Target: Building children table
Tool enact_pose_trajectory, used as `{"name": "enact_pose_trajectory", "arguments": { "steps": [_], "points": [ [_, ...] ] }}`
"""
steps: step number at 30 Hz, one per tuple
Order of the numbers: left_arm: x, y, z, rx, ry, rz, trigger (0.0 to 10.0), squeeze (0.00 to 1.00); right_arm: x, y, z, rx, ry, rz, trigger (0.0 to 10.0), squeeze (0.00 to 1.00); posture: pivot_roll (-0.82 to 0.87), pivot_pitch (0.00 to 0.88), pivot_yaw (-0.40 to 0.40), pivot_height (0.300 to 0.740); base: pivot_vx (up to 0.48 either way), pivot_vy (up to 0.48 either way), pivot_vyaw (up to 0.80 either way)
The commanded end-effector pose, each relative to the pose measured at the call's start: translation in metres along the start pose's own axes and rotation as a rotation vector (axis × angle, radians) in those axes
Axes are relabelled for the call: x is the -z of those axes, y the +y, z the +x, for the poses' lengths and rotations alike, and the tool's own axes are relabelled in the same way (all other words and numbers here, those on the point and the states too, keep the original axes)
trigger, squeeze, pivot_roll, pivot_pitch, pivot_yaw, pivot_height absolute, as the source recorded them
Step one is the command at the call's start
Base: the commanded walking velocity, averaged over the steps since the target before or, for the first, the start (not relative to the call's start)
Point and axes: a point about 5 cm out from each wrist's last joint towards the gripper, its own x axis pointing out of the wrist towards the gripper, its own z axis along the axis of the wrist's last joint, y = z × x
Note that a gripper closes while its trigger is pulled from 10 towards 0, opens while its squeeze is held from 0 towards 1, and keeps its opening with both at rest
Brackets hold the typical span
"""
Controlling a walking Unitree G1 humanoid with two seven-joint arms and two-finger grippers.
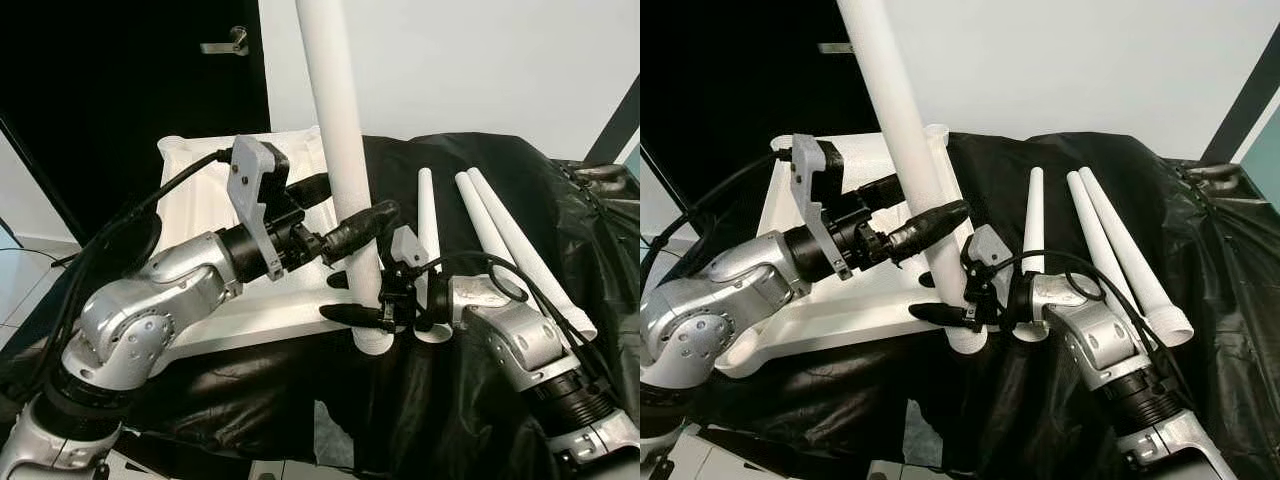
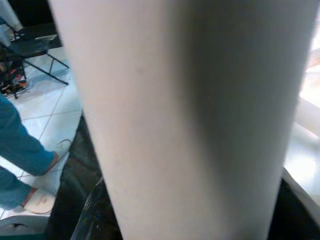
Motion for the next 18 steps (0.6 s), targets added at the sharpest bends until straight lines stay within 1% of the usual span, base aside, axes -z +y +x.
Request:
{"name": "enact_pose_trajectory", "arguments": {
  "steps": [1, 3, 4, 11, 14, 15, 16, 18],
  "points": [
    [-0.0030, -0.0247, -0.0058, 0.510, 0.003, -0.003, 3.8, 0.00, -0.0081, -0.0017, -0.0001, -0.022, -0.010, -0.023, 10.0, 0.00, 0.11, 0.000, -0.022, 0.740, 0.000, 0.000, 0.00],
    [-0.0032, -0.0247, -0.0060, 0.513, 0.003, -0.005, 3.8, 0.00, -0.0083, -0.0019, -0.0006, -0.024, -0.008, -0.024, 10.0, 0.00, 0.11, 0.000, -0.022, 0.740, 0.000, 0.000, 0.00],
    [-0.0044, -0.0247, -0.0062, 0.516, 0.001, -0.010, 0.0, 0.00, -0.0084, -0.0021, -0.0017, -0.031, -0.002, -0.025, 10.0, 0.00, 0.11, 0.000, -0.021, 0.740, 0.000, 0.000, 0.00],
    [-0.0092, -0.0221, -0.0052, 0.511, -0.011, -0.021, 0.0, 0.00, -0.0087, -0.0030, -0.0042, -0.042, 0.008, -0.025, 10.0, 0.00, 0.11, 0.000, -0.021, 0.740, 0.000, 0.000, 0.00],
    [-0.0111, -0.0202, -0.0038, 0.487, -0.015, -0.010, 0.0, 0.00, -0.0091, -0.0036, -0.0046, -0.037, 0.009, -0.030, 10.0, 0.00, 0.11, 0.000, -0.022, 0.740, 0.000, 0.000, 0.00],
    [-0.0098, -0.0190, -0.0016, 0.454, 0.002, 0.027, 0.0, 0.00, -0.0092, -0.0058, -0.0046, -0.017, 0.008, -0.035, 10.0, 0.00, 0.11, 0.000, -0.020, 0.740, 0.000, 0.000, 0.00],
    [-0.0098, -0.0184, 0.0004, 0.429, 0.007, 0.044, 10.0, 0.00, -0.0100, -0.0078, -0.0044, 0.002, 0.002, -0.035, 10.0, 1.00, 0.11, 0.000, -0.020, 0.740, 0.000, 0.000, 0.00],
    [-0.0100, -0.0181, 0.0017, 0.412, 0.010, 0.053, 10.0, 0.00, -0.0106, -0.0091, -0.0044, 0.015, -0.003, -0.034, 10.0, 1.00, 0.11, 0.000, -0.020, 0.740, 0.000, 0.000, 0.00]
  ]
}}
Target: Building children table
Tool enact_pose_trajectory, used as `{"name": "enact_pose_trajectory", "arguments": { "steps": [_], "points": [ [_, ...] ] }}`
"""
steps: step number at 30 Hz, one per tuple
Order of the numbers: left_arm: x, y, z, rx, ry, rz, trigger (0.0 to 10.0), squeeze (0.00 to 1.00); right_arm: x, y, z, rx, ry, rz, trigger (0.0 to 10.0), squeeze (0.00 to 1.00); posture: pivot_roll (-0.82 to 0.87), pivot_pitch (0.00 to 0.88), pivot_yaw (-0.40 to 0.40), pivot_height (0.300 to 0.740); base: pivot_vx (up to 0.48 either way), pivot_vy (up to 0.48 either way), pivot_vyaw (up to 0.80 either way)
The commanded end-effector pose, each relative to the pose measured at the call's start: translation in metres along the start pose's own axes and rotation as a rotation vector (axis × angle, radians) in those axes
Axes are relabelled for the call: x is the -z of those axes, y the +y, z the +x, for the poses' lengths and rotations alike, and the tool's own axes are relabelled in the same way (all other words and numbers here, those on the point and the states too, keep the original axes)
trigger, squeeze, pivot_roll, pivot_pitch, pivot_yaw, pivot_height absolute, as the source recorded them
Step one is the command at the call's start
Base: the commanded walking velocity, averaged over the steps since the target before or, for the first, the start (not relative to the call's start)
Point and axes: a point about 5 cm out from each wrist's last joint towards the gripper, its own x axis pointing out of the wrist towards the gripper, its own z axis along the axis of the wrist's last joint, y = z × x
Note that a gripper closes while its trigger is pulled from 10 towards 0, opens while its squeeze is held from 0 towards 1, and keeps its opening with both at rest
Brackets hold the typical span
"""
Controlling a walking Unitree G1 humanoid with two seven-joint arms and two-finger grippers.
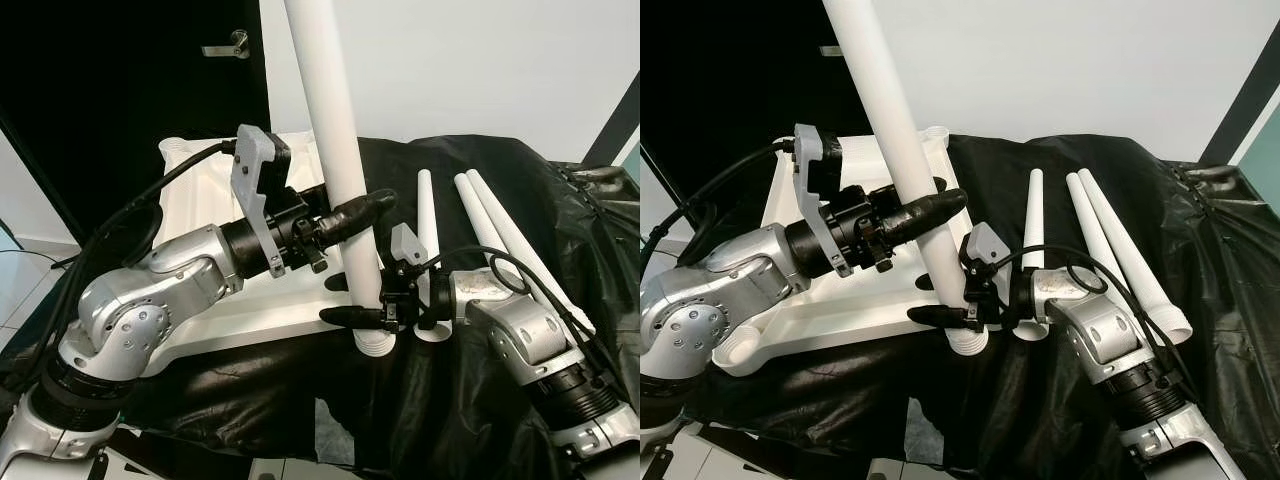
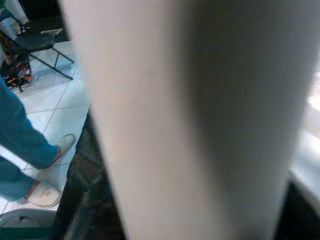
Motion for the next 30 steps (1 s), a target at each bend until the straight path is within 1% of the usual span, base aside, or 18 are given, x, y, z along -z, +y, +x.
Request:
{"name": "enact_pose_trajectory", "arguments": {
  "steps": [1, 2, 4, 7, 8, 9, 10, 13, 14, 16, 17, 19, 23, 24, 27, 28, 29, 30],
  "points": [
    [-0.006, -0.017, 0.001, 0.350, 0.004, 0.029, 10.0, 0.00, -0.007, -0.009, -0.003, 0.071, -0.026, -0.030, 10.0, 1.00, 0.11, 0.000, -0.021, 0.740, 0.000, 0.000, 0.00],
    [-0.006, -0.017, 0.001, 0.350, 0.004, 0.029, 10.0, 0.00, -0.007, -0.009, -0.003, 0.071, -0.026, -0.030, 10.0, 1.00, 0.11, 0.000, -0.021, 0.740, 0.000, 0.000, 0.00],
    [-0.007, -0.013, 0.005, 0.305, 0.020, 0.006, 10.0, 0.00, -0.009, -0.012, -0.003, 0.109, -0.033, -0.036, 10.0, 1.00, 0.11, 0.000, -0.020, 0.740, 0.000, 0.000, 0.00],
    [-0.008, -0.010, 0.008, 0.262, 0.027, 0.015, 10.0, 0.00, -0.010, -0.014, -0.003, 0.132, -0.039, -0.033, 10.0, 1.00, 0.11, 0.000, -0.021, 0.740, 0.000, 0.000, 0.00],
    [-0.012, -0.004, 0.014, 0.155, 0.034, 0.048, 10.0, 0.00, -0.011, -0.017, 0.000, 0.197, -0.051, -0.031, 10.0, 0.00, 0.11, 0.000, -0.022, 0.740, 0.000, 0.000, 0.00],
    [-0.013, -0.002, 0.016, 0.123, 0.032, 0.063, 10.0, 0.00, -0.011, -0.018, 0.001, 0.217, -0.057, -0.032, 10.0, 0.00, 0.11, 0.000, -0.022, 0.740, 0.000, 0.000, 0.00],
    [-0.013, -0.002, 0.016, 0.123, 0.032, 0.063, 10.0, 0.00, -0.011, -0.018, 0.001, 0.217, -0.057, -0.032, 10.0, 0.00, 0.11, 0.000, -0.022, 0.740, 0.000, 0.000, 0.00],
    [-0.016, 0.008, 0.024, -0.021, 0.048, 0.083, 10.0, 0.00, -0.012, -0.024, 0.007, 0.358, -0.088, -0.033, 10.0, 0.00, 0.12, 0.000, -0.019, 0.740, 0.000, 0.000, 0.00],
    [-0.016, 0.008, 0.024, -0.021, 0.048, 0.083, 10.0, 0.00, -0.012, -0.024, 0.007, 0.358, -0.088, -0.033, 10.0, 0.00, 0.12, 0.000, -0.019, 0.740, 0.000, 0.000, 0.00],
    [-0.017, 0.015, 0.029, -0.110, 0.050, 0.097, 10.0, 0.00, -0.012, -0.027, 0.012, 0.460, -0.111, -0.014, 10.0, 0.00, 0.12, 0.000, -0.015, 0.740, 0.000, 0.000, 0.00],
    [-0.017, 0.015, 0.029, -0.110, 0.050, 0.097, 10.0, 0.00, -0.012, -0.027, 0.012, 0.460, -0.111, -0.014, 10.0, 0.00, 0.12, 0.000, -0.015, 0.740, 0.000, 0.000, 0.00],
    [-0.018, 0.018, 0.032, -0.162, 0.050, 0.099, 10.0, 0.00, -0.011, -0.029, 0.016, 0.530, -0.111, -0.018, 10.0, 0.00, 0.12, 0.000, -0.011, 0.740, 0.000, 0.000, 0.00],
    [-0.018, 0.020, 0.036, -0.203, 0.045, 0.096, 10.0, 0.00, -0.011, -0.031, 0.020, 0.588, -0.108, -0.034, 10.0, 0.00, 0.12, 0.000, -0.009, 0.740, 0.000, 0.000, 0.00],
    [-0.018, 0.022, 0.043, -0.255, 0.032, 0.090, 10.0, 0.00, -0.012, -0.032, 0.027, 0.677, -0.108, -0.062, 10.0, 0.00, 0.12, 0.000, -0.006, 0.740, 0.000, 0.000, 0.00],
    [-0.018, 0.022, 0.046, -0.271, 0.030, 0.078, 10.0, 0.00, -0.013, -0.033, 0.029, 0.712, -0.108, -0.071, 10.0, 0.00, 0.11, 0.000, -0.003, 0.740, 0.000, 0.000, 0.00],
    [-0.018, 0.026, 0.048, -0.320, 0.028, 0.077, 10.0, 0.00, -0.012, -0.035, 0.032, 0.784, -0.097, -0.084, 10.0, 0.00, 0.11, 0.000, -0.002, 0.740, 0.000, 0.000, 0.00],
    [-0.018, 0.026, 0.048, -0.320, 0.028, 0.077, 10.0, 0.00, -0.012, -0.035, 0.032, 0.784, -0.097, -0.084, 10.0, 0.00, 0.11, 0.000, -0.002, 0.740, 0.000, 0.000, 0.00],
    [-0.018, 0.028, 0.049, -0.343, 0.027, 0.075, 10.0, 0.00, -0.011, -0.036, 0.032, 0.828, -0.092, -0.071, 10.0, 0.00, 0.11, 0.000, -0.002, 0.740, 0.000, 0.000, 0.00]
  ]
}}
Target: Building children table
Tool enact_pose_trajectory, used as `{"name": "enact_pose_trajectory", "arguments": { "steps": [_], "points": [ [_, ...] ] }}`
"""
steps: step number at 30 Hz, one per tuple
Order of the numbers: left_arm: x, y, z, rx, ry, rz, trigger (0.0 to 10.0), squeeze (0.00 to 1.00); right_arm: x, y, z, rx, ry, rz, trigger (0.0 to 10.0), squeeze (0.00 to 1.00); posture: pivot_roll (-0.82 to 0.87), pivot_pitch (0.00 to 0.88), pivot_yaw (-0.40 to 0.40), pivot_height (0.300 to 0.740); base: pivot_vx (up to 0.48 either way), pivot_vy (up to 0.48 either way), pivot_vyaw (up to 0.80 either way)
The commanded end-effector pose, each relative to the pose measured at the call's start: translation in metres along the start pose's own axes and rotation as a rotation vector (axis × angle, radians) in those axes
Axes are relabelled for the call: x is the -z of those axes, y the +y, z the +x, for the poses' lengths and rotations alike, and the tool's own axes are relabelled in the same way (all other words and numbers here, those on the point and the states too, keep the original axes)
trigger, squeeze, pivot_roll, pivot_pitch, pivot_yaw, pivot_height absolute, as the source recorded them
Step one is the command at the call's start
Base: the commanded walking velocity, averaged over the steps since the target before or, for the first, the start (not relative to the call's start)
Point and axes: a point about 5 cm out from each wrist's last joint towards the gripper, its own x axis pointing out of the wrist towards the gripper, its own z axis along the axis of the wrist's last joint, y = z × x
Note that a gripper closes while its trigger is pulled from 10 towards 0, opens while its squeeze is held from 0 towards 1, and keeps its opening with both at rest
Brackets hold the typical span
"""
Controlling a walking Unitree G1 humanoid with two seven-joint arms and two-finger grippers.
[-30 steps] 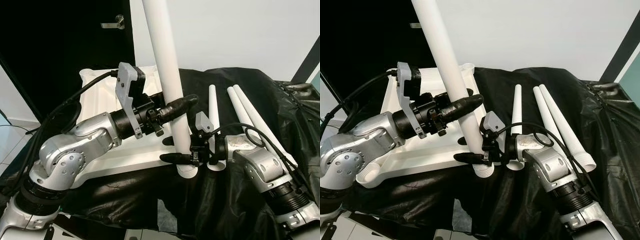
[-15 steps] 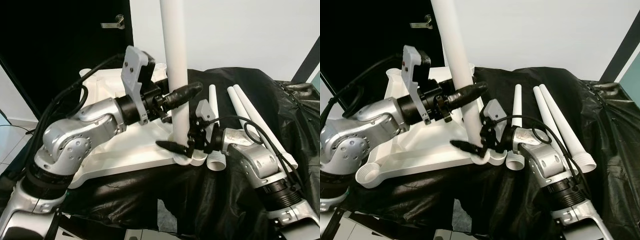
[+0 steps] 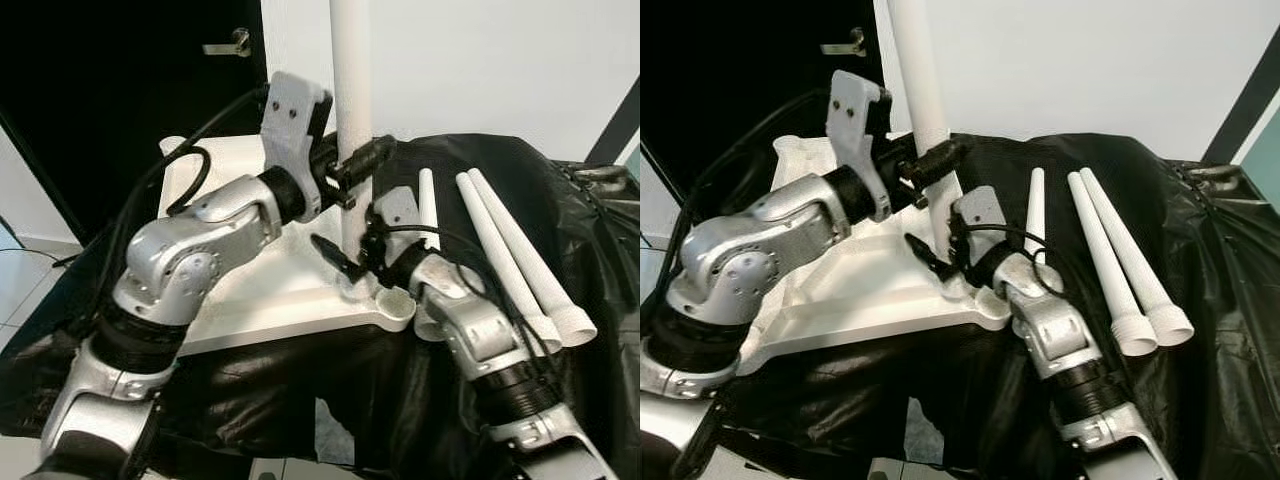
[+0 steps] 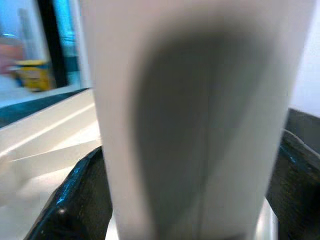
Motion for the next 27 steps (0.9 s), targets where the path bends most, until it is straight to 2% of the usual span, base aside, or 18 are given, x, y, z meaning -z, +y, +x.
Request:
{"name": "enact_pose_trajectory", "arguments": {
  "steps": [1, 6, 12, 18, 19, 21, 22, 23, 24, 27],
  "points": [
    [-0.004, -0.001, 0.004, -0.015, -0.003, 0.006, 10.0, 0.00, 0.000, -0.001, 0.004, 0.069, 0.010, -0.005, 10.0, 0.00, 0.11, 0.000, -0.002, 0.740, 0.000, 0.000, 0.00],
    [-0.006, 0.000, 0.008, -0.073, -0.007, -0.001, 10.0, 0.00, 0.002, 0.000, 0.008, 0.156, 0.017, -0.025, 10.0, 0.00, 0.12, 0.000, -0.002, 0.740, 0.000, 0.000, 0.00],
    [-0.007, -0.004, 0.013, -0.107, -0.015, -0.006, 10.0, 0.00, 0.004, 0.002, 0.014, 0.230, 0.017, 0.022, 10.0, 0.00, 0.12, 0.000, -0.002, 0.740, 0.000, 0.000, 0.00],
    [-0.007, -0.006, 0.017, -0.126, -0.019, -0.011, 10.0, 0.00, 0.007, 0.008, 0.017, 0.247, 0.022, 0.063, 10.0, 0.00, 0.12, 0.000, -0.003, 0.740, 0.000, 0.000, 0.00],
    [-0.007, -0.006, 0.017, -0.125, -0.020, -0.013, 10.0, 0.00, 0.007, 0.008, 0.016, 0.253, 0.021, 0.068, 4.6, 0.00, 0.11, 0.000, -0.001, 0.740, 0.000, 0.000, 0.00],
    [-0.008, -0.007, 0.018, -0.125, -0.021, -0.014, 10.0, 0.00, 0.008, 0.008, 0.016, 0.256, 0.021, 0.073, 4.6, 0.00, 0.11, 0.000, -0.001, 0.740, 0.000, 0.000, 0.00],
    [-0.008, -0.008, 0.018, -0.122, -0.021, -0.017, 10.0, 0.00, 0.008, 0.009, 0.016, 0.259, 0.021, 0.076, 3.3, 0.00, 0.11, 0.000, 0.001, 0.740, 0.000, 0.000, 0.00],
    [-0.008, -0.008, 0.018, -0.122, -0.021, -0.017, 10.0, 0.00, 0.008, 0.009, 0.016, 0.259, 0.021, 0.076, 3.3, 0.00, 0.11, 0.000, 0.001, 0.740, 0.000, 0.000, 0.00],
    [-0.008, -0.009, 0.018, -0.118, -0.021, -0.019, 10.0, 0.00, 0.008, 0.009, 0.017, 0.265, 0.021, 0.077, 0.0, 0.00, 0.11, 0.000, 0.001, 0.740, 0.000, 0.000, 0.00],
    [-0.008, -0.009, 0.018, -0.118, -0.020, -0.019, 10.0, 0.00, 0.009, 0.009, 0.017, 0.269, 0.022, 0.077, 0.0, 0.00, 0.11, 0.000, 0.000, 0.740, 0.000, 0.000, 0.00]
  ]
}}
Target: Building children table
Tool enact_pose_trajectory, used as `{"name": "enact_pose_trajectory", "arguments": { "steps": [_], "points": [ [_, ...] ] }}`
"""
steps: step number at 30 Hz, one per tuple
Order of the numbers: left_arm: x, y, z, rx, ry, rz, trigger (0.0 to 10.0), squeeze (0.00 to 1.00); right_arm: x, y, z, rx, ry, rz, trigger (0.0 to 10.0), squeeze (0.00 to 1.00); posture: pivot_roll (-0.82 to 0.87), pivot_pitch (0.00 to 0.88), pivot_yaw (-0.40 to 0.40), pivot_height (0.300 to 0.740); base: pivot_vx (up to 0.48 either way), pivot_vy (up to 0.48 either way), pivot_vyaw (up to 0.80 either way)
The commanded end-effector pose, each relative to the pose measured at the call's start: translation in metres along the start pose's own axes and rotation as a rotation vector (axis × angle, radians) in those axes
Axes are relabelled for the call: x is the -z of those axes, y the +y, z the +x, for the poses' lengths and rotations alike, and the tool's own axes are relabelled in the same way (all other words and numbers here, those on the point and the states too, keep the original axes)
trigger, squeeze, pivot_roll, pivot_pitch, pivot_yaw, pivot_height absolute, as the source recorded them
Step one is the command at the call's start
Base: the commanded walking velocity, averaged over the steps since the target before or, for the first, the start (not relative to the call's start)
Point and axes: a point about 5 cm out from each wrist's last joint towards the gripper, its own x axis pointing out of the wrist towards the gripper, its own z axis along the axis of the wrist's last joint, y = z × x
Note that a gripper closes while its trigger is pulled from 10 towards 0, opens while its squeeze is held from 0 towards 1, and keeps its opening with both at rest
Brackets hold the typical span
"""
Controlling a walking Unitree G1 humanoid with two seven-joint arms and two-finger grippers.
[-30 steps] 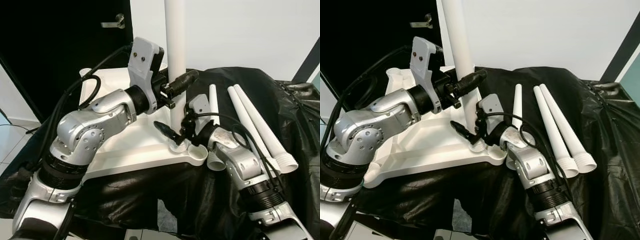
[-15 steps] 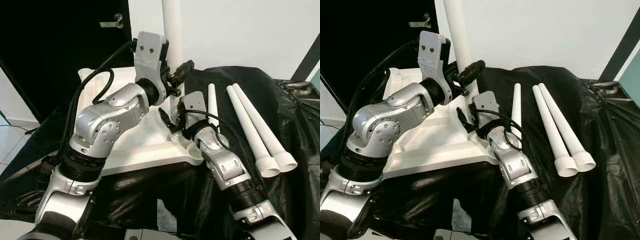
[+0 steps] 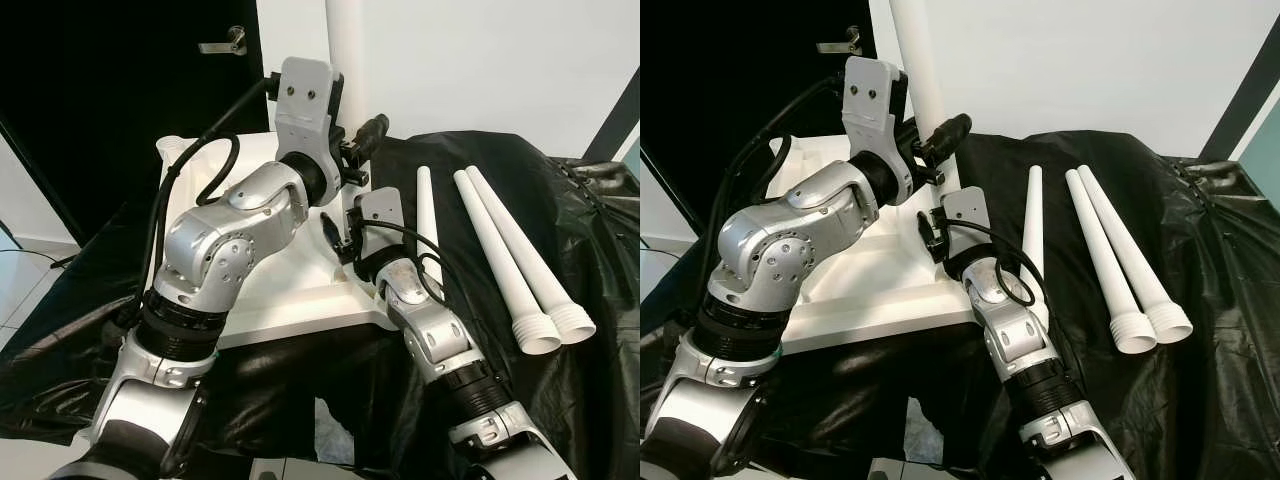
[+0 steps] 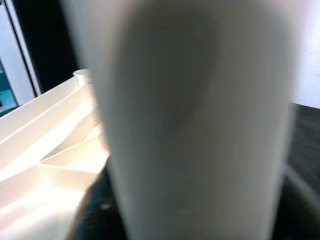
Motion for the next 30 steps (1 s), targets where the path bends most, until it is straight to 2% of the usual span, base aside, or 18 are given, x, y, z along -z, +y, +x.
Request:
{"name": "enact_pose_trajectory", "arguments": {
  "steps": [1, 8, 10, 15, 16, 17, 23, 24, 27, 29, 30],
  "points": [
    [-0.004, -0.009, 0.001, 0.042, -0.010, 0.002, 10.0, 0.00, -0.001, 0.002, 0.002, 0.001, -0.010, 0.009, 0.0, 0.00, 0.11, 0.000, 0.001, 0.740, 0.000, 0.000, 0.00],
    [-0.005, -0.011, 0.001, 0.046, -0.023, 0.014, 10.0, 0.00, -0.001, 0.000, 0.003, 0.012, -0.004, 0.015, 0.0, 0.00, 0.12, 0.000, -0.001, 0.740, 0.000, 0.000, 0.00],
    [-0.007, -0.012, 0.001, 0.065, -0.041, 0.011, 10.0, 0.00, -0.001, -0.002, 0.004, 0.023, 0.003, 0.020, 10.0, 0.00, 0.12, 0.000, 0.000, 0.740, 0.000, 0.000, 0.00],
    [-0.009, -0.013, 0.001, 0.091, -0.059, 0.007, 10.0, 0.00, -0.002, -0.006, 0.006, 0.040, 0.008, 0.026, 10.0, 0.00, 0.12, 0.000, 0.003, 0.740, 0.000, 0.000, 0.00],
    [-0.009, -0.012, -0.001, 0.107, -0.076, -0.001, 10.0, 0.52, -0.002, -0.008, 0.006, 0.046, 0.008, 0.026, 10.0, 0.00, 0.12, 0.000, 0.004, 0.740, 0.000, 0.000, 0.00],
    [-0.010, -0.012, -0.002, 0.120, -0.089, -0.017, 10.0, 1.00, -0.002, -0.011, 0.007, 0.055, 0.009, 0.023, 10.0, 0.00, 0.12, 0.000, 0.006, 0.740, 0.000, 0.000, 0.00],
    [-0.011, -0.010, -0.004, 0.126, -0.117, -0.038, 10.0, 1.00, -0.001, -0.021, 0.008, 0.093, 0.015, 0.013, 10.0, 0.00, 0.12, 0.000, 0.003, 0.740, 0.000, 0.000, 0.00],
    [-0.012, -0.008, -0.006, 0.128, -0.126, -0.048, 10.0, 0.00, 0.000, -0.026, 0.008, 0.117, 0.018, 0.011, 10.0, 0.00, 0.12, 0.000, -0.002, 0.740, 0.000, 0.000, 0.00],
    [-0.013, -0.006, -0.009, 0.141, -0.141, -0.058, 10.0, 0.00, 0.001, -0.032, 0.008, 0.136, 0.022, 0.009, 10.0, 0.00, 0.12, 0.000, -0.020, 0.740, 0.000, 0.000, 0.00],
    [-0.016, 0.000, -0.016, 0.159, -0.159, -0.027, 10.0, 0.00, 0.000, -0.044, 0.007, 0.165, 0.024, 0.026, 10.0, 0.00, 0.13, 0.000, -0.023, 0.740, 0.000, 0.000, 0.00],
    [-0.016, 0.000, -0.016, 0.159, -0.159, -0.027, 10.0, 0.00, 0.000, -0.044, 0.007, 0.165, 0.024, 0.026, 10.0, 0.00, 0.13, 0.000, -0.023, 0.740, 0.000, 0.000, 0.00]
  ]
}}
